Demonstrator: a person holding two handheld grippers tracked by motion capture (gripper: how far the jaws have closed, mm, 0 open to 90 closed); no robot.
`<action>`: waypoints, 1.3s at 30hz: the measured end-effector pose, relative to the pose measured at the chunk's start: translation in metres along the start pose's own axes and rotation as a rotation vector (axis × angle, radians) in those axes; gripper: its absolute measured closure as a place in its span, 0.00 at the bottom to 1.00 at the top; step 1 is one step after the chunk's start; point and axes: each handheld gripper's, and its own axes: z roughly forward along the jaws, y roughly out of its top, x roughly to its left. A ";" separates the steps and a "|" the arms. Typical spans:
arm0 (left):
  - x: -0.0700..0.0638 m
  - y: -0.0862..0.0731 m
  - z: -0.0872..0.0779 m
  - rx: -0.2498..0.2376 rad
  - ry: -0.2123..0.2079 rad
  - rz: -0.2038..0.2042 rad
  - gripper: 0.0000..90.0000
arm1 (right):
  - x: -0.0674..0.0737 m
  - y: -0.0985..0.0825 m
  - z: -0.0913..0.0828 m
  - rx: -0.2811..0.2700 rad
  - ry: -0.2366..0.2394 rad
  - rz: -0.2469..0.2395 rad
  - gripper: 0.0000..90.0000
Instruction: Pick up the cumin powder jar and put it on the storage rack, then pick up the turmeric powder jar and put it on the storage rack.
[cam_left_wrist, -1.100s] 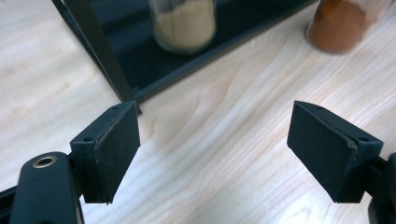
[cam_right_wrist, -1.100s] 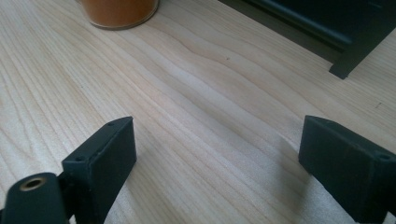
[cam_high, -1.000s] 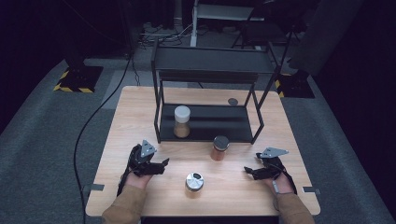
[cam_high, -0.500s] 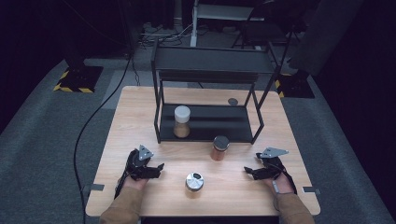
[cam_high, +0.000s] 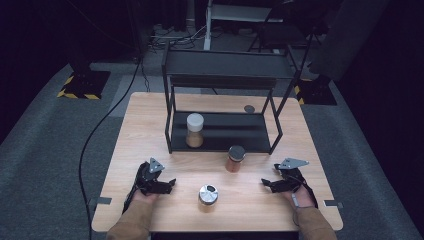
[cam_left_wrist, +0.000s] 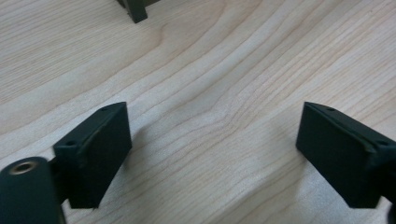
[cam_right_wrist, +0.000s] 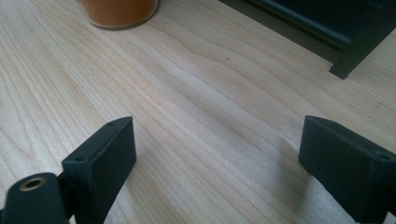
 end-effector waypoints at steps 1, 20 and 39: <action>0.000 0.000 0.000 0.003 -0.002 0.002 0.07 | 0.000 0.000 0.000 0.000 0.000 0.000 0.12; 0.000 0.001 0.001 0.009 -0.008 0.007 0.03 | 0.000 0.001 0.001 0.004 0.002 0.000 0.09; 0.000 0.001 0.001 0.010 -0.008 0.006 0.03 | 0.020 0.014 -0.024 -0.081 -0.012 -0.034 0.07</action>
